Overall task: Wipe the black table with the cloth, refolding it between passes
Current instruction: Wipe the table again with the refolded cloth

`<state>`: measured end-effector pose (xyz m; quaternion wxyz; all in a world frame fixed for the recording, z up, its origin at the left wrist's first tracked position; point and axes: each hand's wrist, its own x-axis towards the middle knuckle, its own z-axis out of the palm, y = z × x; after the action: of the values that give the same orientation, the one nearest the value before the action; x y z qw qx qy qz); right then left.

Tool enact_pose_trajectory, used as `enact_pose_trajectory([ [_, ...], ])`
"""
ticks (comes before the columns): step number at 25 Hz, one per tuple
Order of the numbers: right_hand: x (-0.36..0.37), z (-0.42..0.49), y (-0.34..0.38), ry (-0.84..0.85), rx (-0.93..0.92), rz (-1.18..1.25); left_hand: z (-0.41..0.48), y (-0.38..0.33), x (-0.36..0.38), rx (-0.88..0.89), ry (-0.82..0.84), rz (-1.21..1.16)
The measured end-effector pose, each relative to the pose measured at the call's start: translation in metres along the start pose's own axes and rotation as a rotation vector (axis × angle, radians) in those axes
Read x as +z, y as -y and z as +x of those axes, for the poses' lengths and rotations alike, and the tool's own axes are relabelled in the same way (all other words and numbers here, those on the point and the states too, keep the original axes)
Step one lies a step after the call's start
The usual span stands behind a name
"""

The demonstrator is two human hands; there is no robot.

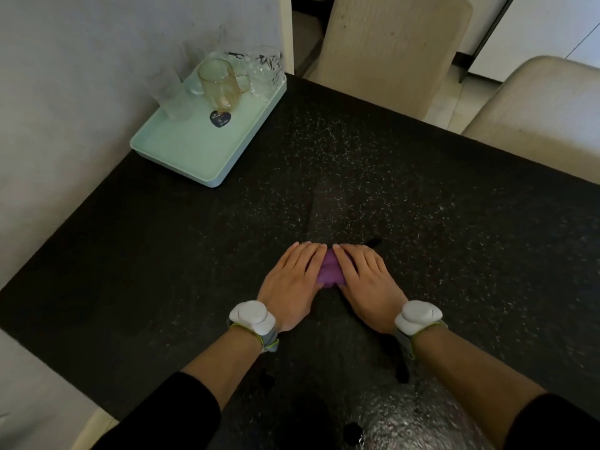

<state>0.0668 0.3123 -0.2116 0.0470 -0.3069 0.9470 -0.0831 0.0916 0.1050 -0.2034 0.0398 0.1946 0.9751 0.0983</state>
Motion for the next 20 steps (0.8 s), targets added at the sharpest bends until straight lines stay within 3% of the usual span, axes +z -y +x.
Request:
enact_pose_trajectory([
  [9,-0.007,0.124,-0.041,-0.044,0.038,0.100,0.107,0.080,-0.006,-0.030,-0.055,-0.027],
  [14,-0.006,0.182,-0.057,-0.112,0.178,0.138,0.167,0.108,-0.015,-0.033,-0.104,-0.063],
  [20,-0.005,0.181,-0.047,-0.130,0.242,0.177,0.165,0.098,-0.015,-0.089,-0.132,-0.062],
])
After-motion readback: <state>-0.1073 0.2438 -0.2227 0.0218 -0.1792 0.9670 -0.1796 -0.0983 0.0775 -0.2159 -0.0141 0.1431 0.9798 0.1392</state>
